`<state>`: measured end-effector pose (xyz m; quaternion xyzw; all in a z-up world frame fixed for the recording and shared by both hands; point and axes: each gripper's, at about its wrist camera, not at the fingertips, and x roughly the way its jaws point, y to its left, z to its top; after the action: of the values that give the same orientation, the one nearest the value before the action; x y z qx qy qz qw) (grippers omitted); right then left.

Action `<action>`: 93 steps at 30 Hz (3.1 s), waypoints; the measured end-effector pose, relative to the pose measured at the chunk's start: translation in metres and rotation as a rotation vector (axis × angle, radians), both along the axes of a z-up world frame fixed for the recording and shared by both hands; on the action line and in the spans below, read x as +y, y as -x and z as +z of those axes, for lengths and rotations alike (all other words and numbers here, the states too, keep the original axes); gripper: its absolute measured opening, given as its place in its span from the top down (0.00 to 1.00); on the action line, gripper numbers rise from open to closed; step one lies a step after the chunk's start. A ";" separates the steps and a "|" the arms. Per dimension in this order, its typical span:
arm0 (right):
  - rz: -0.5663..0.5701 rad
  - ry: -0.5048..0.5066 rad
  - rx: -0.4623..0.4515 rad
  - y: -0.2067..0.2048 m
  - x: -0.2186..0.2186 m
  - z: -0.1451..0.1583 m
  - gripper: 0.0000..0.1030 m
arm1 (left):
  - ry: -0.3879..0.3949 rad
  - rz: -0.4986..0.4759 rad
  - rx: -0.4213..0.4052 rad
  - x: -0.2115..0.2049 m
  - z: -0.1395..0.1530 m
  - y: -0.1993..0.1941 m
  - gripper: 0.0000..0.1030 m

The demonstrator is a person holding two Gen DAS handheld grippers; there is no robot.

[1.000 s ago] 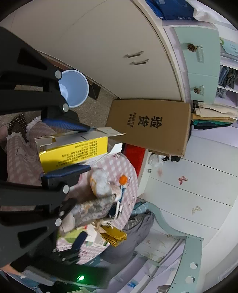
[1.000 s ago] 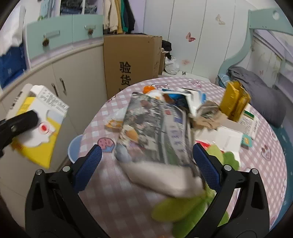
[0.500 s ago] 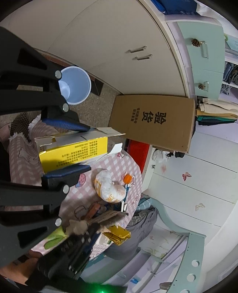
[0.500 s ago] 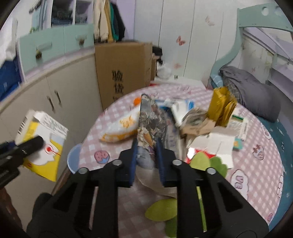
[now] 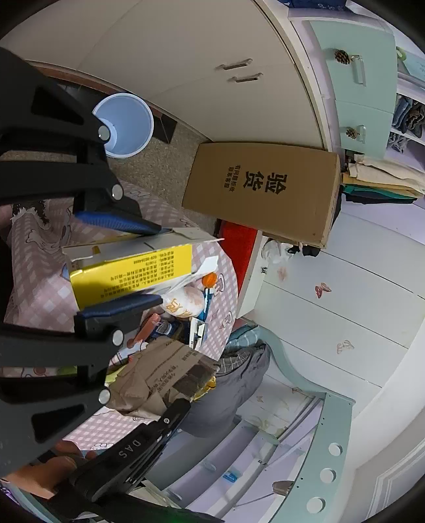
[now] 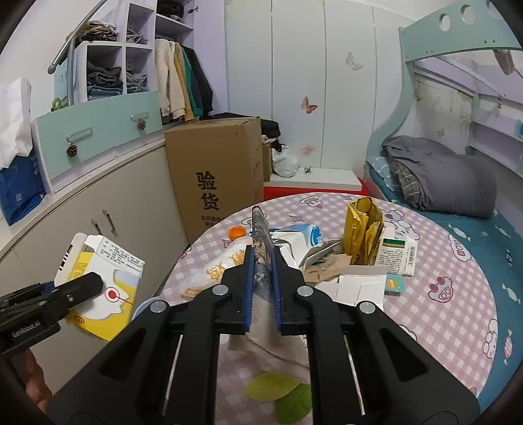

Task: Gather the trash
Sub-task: 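Carry both items to the blue wastebasket and open the right tool over it, then open the left tool to drop the yellow-white box into the wastebasket, then grasp the white snack bag with the left tool while the right tool grasps the green leaf plush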

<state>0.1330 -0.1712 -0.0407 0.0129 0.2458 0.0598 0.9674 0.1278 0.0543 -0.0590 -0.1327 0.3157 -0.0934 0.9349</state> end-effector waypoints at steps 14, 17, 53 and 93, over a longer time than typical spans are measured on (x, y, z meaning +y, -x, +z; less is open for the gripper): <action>0.254 -0.059 -0.059 0.000 0.080 0.031 0.90 | 0.031 0.095 -0.007 0.060 0.000 -0.005 0.64; 0.344 -0.075 -0.007 -0.019 0.123 0.017 0.90 | 0.019 0.177 0.029 0.097 -0.012 -0.012 0.64; 0.383 0.008 0.311 -0.171 0.308 -0.198 0.30 | -0.052 0.446 0.390 0.265 -0.188 -0.138 0.63; 0.313 -0.192 0.164 -0.052 0.176 -0.042 0.26 | -0.065 0.476 0.079 0.174 -0.031 -0.025 0.14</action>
<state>0.1848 0.0049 -0.0827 0.0717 0.3160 0.2312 0.9174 0.1526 0.2281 -0.0903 -0.1768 0.3147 0.1451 0.9212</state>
